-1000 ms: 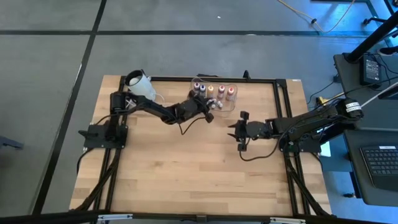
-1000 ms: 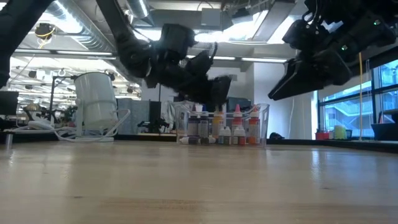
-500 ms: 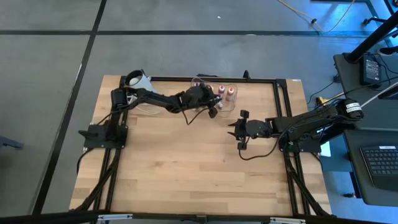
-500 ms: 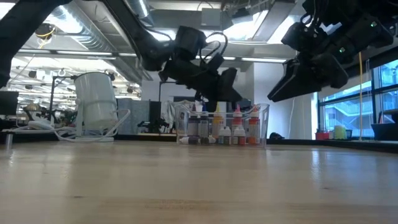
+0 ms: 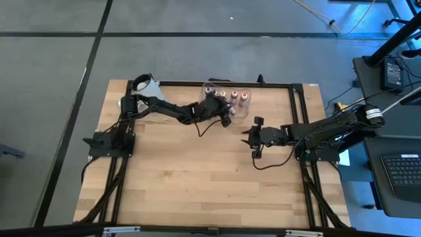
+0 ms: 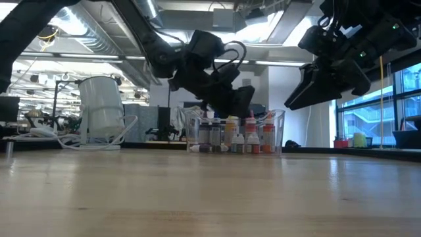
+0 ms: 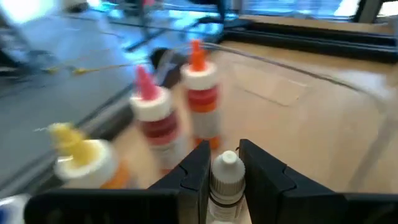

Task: Pick & Place food coloring
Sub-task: Put the small red food coloring bottle into the transparent container, then return to Home Position

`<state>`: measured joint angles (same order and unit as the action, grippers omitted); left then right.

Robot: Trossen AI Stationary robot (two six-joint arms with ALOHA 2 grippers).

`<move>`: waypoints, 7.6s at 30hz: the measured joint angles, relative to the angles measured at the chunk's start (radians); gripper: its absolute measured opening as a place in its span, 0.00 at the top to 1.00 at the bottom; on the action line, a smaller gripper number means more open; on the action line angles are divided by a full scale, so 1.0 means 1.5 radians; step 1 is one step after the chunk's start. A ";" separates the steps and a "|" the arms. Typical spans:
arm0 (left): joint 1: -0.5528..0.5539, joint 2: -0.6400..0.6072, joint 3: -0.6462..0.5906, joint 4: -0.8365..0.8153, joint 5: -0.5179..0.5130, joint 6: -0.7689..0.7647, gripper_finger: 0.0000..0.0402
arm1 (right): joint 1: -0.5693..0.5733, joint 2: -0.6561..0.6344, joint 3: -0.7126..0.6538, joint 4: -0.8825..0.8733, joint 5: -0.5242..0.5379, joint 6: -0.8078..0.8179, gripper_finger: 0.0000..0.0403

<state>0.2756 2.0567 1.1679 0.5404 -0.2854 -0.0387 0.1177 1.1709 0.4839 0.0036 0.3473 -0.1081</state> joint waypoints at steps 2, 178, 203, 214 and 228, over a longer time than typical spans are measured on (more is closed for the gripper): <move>-0.007 -0.002 0.000 -0.017 -0.060 -0.003 0.83 | 0.000 0.000 0.000 0.000 0.000 0.001 0.61; 0.000 -0.809 -0.773 0.179 0.279 -0.121 0.69 | -0.214 -0.441 -0.318 0.246 -0.303 0.175 0.61; 0.220 -1.107 -0.773 -0.065 0.414 -0.121 0.69 | -0.491 -0.728 -0.318 0.088 -0.437 0.173 0.61; 0.279 -1.303 -0.773 -0.245 0.393 -0.156 0.69 | -0.591 -0.780 -0.318 0.060 -0.438 0.158 0.61; 0.275 -1.371 -0.773 -0.304 0.232 -0.113 0.69 | -0.699 -0.779 -0.318 0.048 -0.581 0.192 0.61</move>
<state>0.6880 0.0002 0.0078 0.0851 0.0622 -0.2088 -0.9305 0.0030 0.0074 0.0753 -0.5249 0.1797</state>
